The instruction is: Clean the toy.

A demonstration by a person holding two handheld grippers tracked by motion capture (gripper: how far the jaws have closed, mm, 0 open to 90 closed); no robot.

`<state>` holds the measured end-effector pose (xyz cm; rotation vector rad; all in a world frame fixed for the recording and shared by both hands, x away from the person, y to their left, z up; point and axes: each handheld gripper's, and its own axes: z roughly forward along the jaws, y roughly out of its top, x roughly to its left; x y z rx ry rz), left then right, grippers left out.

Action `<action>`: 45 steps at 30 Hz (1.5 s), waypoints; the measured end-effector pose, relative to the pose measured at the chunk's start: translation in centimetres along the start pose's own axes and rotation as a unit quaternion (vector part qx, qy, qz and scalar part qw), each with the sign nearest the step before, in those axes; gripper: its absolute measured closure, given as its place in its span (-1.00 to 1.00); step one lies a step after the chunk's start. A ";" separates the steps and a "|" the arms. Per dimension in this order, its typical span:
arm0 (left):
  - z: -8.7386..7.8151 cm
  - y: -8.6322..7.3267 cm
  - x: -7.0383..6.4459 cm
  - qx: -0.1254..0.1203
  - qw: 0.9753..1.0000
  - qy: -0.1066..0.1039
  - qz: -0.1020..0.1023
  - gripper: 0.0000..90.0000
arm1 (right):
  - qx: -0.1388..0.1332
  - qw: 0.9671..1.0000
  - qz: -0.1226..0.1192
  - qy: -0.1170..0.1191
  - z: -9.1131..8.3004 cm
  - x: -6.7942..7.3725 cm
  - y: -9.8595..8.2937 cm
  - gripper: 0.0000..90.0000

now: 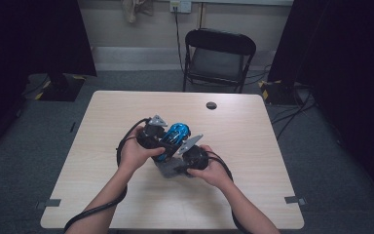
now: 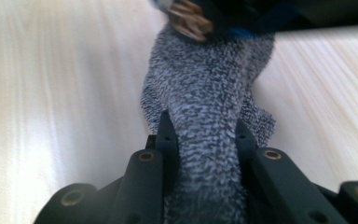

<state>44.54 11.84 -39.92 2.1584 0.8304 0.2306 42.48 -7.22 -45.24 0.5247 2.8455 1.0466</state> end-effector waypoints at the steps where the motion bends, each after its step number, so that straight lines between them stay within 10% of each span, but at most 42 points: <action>1: -0.2 0.0 0.0 0.002 1.000 0.001 0.007 -0.38 | -0.003 1.000 0.006 -0.004 -0.2 -0.4 -0.2 0.62; 23: -0.2 -3.1 0.7 0.027 1.000 0.001 -0.005 -0.38 | -0.008 0.996 0.054 -0.077 -4.1 -3.8 -1.1 0.62; 45: 1.0 -1.3 0.6 0.023 1.000 0.002 -0.007 -0.38 | 0.004 1.000 0.005 -0.017 -0.4 -0.4 0.6 0.62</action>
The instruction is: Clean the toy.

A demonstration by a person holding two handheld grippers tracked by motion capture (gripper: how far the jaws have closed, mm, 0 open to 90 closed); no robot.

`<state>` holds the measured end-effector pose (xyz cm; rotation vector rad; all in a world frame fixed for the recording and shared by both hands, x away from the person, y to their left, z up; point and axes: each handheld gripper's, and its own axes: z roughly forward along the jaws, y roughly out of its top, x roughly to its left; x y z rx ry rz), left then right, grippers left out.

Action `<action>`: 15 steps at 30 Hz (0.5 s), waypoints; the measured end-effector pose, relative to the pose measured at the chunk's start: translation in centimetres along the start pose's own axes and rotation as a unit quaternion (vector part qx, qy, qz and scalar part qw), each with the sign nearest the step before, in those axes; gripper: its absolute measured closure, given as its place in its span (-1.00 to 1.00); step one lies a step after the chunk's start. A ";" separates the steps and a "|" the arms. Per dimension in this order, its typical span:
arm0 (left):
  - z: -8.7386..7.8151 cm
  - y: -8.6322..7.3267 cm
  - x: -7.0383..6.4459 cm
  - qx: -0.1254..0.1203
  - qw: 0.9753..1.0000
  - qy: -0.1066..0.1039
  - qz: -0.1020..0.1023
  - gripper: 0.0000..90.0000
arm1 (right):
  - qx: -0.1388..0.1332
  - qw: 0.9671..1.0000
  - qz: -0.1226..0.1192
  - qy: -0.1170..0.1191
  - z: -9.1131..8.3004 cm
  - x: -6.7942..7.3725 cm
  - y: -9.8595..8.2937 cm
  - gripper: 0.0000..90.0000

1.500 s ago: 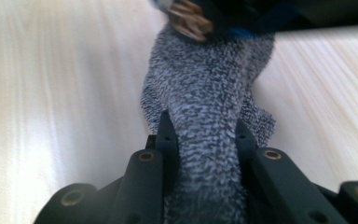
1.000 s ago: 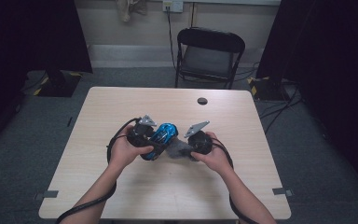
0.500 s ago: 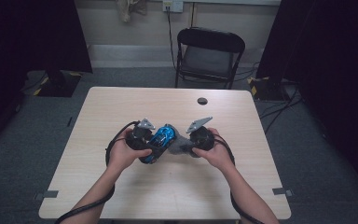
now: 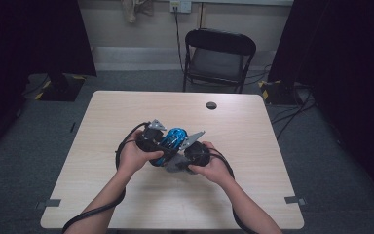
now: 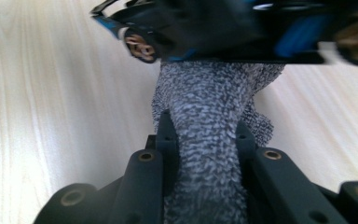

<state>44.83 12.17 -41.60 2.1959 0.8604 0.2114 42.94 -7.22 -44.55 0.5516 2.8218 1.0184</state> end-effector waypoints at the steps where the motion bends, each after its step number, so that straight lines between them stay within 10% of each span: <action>1: 0.1 0.0 0.0 -0.002 1.000 0.000 -0.003 -0.38 | 0.000 1.000 -0.001 0.002 0.2 0.1 0.0 0.62; 15: 0.3 1.0 0.4 -0.011 1.000 0.005 -0.005 -0.38 | 0.015 0.999 -0.015 0.029 1.7 1.6 0.2 0.62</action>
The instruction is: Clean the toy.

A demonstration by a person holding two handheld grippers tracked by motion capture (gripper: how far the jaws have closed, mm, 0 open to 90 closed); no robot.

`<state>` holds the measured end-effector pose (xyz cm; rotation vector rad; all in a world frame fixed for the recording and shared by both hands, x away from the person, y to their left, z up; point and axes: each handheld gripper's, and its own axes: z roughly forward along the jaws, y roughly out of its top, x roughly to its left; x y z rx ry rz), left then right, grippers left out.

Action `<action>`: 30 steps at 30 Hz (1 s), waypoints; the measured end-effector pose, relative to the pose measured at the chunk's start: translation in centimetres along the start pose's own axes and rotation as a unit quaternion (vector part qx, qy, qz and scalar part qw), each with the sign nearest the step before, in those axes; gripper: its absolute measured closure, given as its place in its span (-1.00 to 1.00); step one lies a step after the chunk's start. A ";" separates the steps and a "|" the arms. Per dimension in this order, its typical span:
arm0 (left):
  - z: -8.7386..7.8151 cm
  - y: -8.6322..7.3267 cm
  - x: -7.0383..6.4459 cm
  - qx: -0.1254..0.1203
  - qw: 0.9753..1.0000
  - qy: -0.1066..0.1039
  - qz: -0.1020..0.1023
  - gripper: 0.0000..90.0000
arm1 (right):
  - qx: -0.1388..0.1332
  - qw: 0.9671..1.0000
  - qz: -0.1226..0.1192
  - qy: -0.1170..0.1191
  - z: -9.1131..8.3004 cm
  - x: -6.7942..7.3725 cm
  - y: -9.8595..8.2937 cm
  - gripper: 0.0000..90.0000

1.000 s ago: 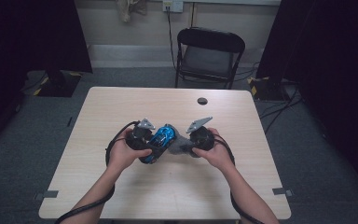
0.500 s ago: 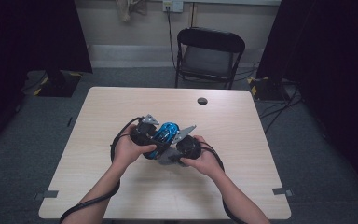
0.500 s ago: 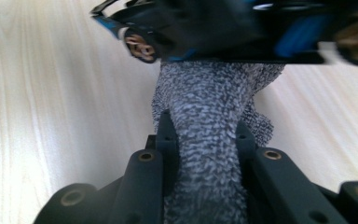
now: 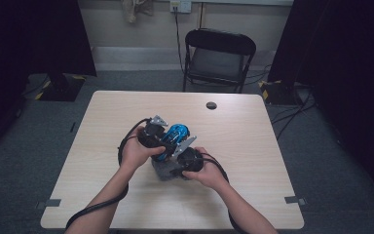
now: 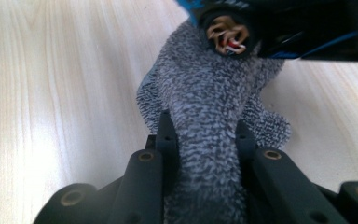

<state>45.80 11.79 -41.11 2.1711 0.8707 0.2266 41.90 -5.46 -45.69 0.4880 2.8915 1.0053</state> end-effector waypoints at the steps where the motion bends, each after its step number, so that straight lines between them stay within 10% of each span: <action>1: -0.1 0.0 0.0 0.002 1.000 0.002 0.001 -0.38 | -0.001 1.000 0.001 0.000 0.0 0.0 -0.1 0.62; 16: -2.2 -1.0 2.3 0.005 0.999 0.032 -0.006 -0.38 | 0.010 0.998 0.043 -0.046 -2.8 -3.1 -2.2 0.62; 30: -3.4 -3.9 4.5 0.026 0.998 0.049 -0.029 -0.38 | -0.014 0.988 0.108 -0.108 -6.4 -6.8 -5.4 0.61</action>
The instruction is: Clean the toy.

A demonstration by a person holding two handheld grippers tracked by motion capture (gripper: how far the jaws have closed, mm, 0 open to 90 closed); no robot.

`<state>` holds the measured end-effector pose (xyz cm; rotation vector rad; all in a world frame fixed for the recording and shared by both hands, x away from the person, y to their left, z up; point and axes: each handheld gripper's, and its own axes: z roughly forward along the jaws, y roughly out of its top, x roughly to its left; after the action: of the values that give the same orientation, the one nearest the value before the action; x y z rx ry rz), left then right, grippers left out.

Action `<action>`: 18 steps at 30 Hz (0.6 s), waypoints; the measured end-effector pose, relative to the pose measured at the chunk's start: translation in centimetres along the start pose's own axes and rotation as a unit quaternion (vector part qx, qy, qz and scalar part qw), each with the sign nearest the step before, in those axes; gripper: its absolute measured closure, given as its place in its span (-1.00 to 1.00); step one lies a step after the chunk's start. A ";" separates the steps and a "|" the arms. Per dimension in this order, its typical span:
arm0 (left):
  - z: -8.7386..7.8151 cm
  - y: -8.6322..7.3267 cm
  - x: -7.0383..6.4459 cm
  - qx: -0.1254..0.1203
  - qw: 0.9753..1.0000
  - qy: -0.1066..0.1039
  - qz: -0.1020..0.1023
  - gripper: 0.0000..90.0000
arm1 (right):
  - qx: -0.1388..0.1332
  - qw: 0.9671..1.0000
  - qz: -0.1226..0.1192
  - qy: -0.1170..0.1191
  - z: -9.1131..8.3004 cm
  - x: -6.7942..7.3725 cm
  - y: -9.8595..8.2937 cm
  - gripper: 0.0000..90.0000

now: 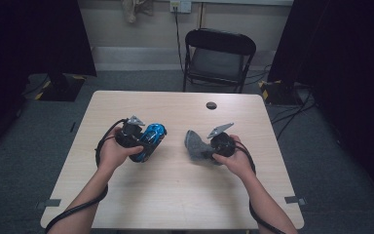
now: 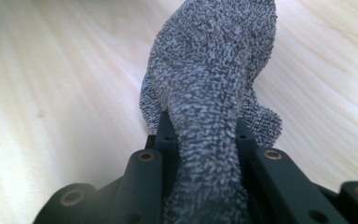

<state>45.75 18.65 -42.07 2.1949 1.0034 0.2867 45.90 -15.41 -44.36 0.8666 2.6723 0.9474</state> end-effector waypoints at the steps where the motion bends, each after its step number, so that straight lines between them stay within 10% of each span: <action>1: 0.0 -0.2 0.1 0.002 1.000 0.001 -0.001 -0.38 | -0.002 1.000 0.006 -0.005 -0.1 -0.4 -0.2 0.61; 18: -0.1 -3.3 2.9 0.034 0.999 0.026 -0.020 -0.38 | -0.020 0.995 0.067 -0.066 -1.9 -4.9 -3.1 0.61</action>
<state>45.77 22.31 -44.46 2.2355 1.0973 0.2964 47.80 -21.16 -44.96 1.0709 2.5031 0.9334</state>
